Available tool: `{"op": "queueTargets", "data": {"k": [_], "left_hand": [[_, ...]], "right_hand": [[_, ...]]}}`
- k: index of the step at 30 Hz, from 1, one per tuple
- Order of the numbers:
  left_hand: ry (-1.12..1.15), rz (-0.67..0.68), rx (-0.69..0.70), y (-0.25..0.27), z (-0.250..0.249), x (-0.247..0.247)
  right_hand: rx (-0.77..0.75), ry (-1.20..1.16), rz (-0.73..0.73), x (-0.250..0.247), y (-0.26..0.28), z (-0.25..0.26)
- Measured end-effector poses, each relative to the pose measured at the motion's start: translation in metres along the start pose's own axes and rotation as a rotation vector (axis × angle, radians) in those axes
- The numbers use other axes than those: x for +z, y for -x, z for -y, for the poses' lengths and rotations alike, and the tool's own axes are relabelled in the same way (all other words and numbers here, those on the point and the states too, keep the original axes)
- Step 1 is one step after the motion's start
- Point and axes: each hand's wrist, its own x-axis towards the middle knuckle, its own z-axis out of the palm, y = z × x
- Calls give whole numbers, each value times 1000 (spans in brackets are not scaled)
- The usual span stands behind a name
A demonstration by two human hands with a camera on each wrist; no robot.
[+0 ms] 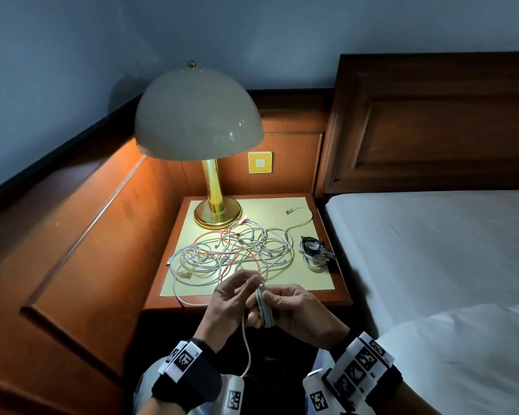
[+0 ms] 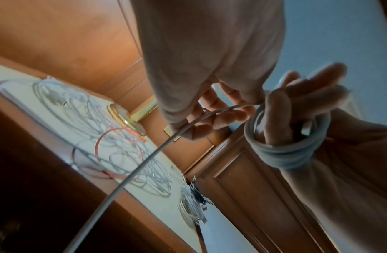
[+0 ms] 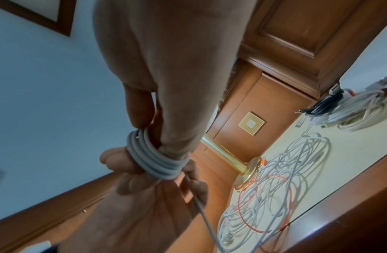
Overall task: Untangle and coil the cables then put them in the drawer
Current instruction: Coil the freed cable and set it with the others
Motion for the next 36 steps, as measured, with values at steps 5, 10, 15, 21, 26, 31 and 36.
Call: {"op": "queueTargets", "data": {"k": [5, 10, 15, 21, 26, 31, 36], "left_hand": [[8, -88, -74, 2, 20, 2], [-313, 42, -75, 12, 33, 1], [-503, 115, -89, 27, 41, 1], [-830, 63, 166, 25, 21, -4], [-965, -11, 380, 13, 4, -7], [-896, 5, 422, -4, -5, -8], [-874, -12, 442, -13, -7, -5]], "right_hand": [[-61, 24, 31, 1, 0, 9], [-159, 54, -39, 5, -3, 33], [-357, 515, -291, 1, -13, 44], [-415, 1267, -361, -31, -14, 22], [-221, 1091, -315, -31, -6, 10], [-91, 710, -210, -18, 1, 7], [-16, 385, -124, -19, 4, 3]]}}
